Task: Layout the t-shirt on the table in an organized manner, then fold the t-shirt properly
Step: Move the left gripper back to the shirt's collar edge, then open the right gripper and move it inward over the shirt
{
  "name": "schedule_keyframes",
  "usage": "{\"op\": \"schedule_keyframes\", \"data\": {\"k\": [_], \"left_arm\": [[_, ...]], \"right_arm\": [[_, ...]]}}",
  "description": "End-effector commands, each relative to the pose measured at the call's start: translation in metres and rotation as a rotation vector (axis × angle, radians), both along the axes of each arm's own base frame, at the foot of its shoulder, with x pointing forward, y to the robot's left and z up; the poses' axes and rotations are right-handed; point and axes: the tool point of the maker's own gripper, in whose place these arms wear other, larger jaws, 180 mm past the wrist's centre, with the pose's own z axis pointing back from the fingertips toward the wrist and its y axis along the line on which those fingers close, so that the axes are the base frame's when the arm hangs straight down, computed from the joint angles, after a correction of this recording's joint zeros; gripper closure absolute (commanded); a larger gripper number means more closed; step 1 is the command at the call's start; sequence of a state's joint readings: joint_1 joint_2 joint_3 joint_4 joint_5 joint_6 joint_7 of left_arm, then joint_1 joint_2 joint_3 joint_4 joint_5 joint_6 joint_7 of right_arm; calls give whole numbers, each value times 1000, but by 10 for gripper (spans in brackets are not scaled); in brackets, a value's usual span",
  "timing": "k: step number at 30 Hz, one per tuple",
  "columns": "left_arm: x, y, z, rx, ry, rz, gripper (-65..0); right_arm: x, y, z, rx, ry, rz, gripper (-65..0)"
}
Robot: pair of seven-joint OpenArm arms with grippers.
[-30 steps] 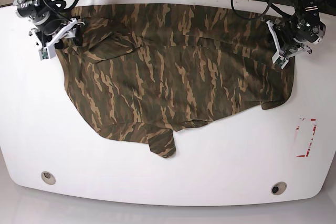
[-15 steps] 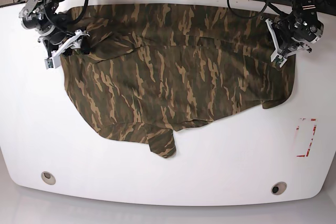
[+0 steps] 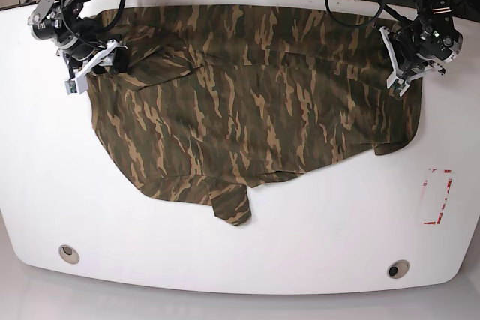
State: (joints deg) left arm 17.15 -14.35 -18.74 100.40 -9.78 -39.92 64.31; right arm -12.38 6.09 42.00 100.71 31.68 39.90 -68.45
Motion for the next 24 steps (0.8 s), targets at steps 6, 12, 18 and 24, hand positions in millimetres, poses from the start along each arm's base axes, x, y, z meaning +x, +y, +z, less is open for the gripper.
{"op": "schedule_keyframes", "data": {"k": [6,12,18,24], "left_arm": [[-15,12,-5,61,71,4,-151],[-15,12,-5,61,71,4,-151],[-15,12,-5,61,72,5,-151],[-15,12,-5,61,72,5,-151]], "right_arm": [[5,3,4,10,-26,-3,-41],[7,4,6,11,-34,-2,-41],[18,11,18,-6,-74,31,0],[25,19,28,-22,-103,66,0]]}}
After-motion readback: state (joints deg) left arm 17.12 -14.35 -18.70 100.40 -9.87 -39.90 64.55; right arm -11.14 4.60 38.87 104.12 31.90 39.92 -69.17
